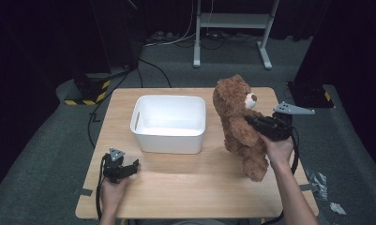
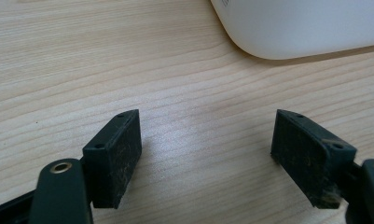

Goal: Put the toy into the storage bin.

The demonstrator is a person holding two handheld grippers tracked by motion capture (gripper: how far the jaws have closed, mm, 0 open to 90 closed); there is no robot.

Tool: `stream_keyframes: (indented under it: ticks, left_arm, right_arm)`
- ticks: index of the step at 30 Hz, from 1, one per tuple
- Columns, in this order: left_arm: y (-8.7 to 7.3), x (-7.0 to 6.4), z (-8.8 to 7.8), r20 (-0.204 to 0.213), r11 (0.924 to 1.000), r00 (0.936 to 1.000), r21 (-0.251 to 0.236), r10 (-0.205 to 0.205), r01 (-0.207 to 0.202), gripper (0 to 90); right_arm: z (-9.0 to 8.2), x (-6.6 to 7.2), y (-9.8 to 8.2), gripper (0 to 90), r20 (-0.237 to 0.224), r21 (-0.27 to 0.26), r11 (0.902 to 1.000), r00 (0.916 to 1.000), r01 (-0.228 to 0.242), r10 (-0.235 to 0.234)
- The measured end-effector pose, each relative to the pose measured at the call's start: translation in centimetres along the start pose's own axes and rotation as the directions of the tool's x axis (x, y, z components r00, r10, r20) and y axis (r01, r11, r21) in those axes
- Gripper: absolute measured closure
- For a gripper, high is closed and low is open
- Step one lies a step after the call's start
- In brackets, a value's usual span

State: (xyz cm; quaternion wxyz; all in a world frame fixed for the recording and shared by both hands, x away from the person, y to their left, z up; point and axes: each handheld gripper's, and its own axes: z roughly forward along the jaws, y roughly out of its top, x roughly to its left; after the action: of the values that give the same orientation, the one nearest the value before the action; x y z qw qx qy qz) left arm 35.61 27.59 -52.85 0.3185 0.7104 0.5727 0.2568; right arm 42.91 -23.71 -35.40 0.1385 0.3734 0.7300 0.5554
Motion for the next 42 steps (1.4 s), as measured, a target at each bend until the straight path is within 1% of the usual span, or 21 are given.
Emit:
stream_keyframes:
  ticks: [1, 5, 6, 11, 18, 30, 42]
  left_arm:
    - [0.0, 0.0, 0.0, 0.000, 1.0000, 1.0000, 0.000, 0.000, 0.000, 24.2]
    - [0.0, 0.0, 0.0, 0.000, 1.0000, 1.0000, 0.000, 0.000, 0.000, 24.1]
    - [0.0, 0.0, 0.0, 0.000, 1.0000, 1.0000, 0.000, -0.001, 0.001, 24.1]
    - [0.0, 0.0, 0.0, 0.001, 1.0000, 1.0000, 0.000, -0.001, 0.001, 24.1]
    - [0.0, 0.0, 0.0, 0.000, 1.0000, 1.0000, 0.001, 0.000, 0.000, 24.1]
    - [0.0, 0.0, 0.0, 0.000, 1.0000, 1.0000, 0.000, 0.000, 0.000, 24.0]
    - [0.0, 0.0, 0.0, 0.000, 1.0000, 1.0000, 0.001, -0.001, 0.001, 24.0]
  right_arm:
    - [0.0, 0.1, 0.1, 83.2, -0.002, -0.001, 1.0000, 1.0000, 0.008, -0.008]
    - [0.1, 0.5, 0.8, 83.1, -0.015, -0.009, 0.9998, 0.9997, 0.017, -0.017]
    - [0.2, 0.6, 1.0, 83.1, -0.015, -0.012, 0.9998, 0.9998, 0.014, -0.014]
    - [0.1, 0.9, 1.6, 83.1, -0.011, -0.002, 0.9995, 0.9994, 0.031, -0.031]
    - [0.2, 1.0, 2.1, 83.2, -0.022, -0.015, 0.9995, 0.9994, 0.026, -0.027]
    - [0.6, 1.6, 2.8, 83.2, -0.032, -0.026, 0.9989, 0.9987, 0.039, -0.040]
    - [0.9, 2.0, 3.4, 83.3, -0.036, -0.031, 0.9987, 0.9984, 0.041, -0.042]
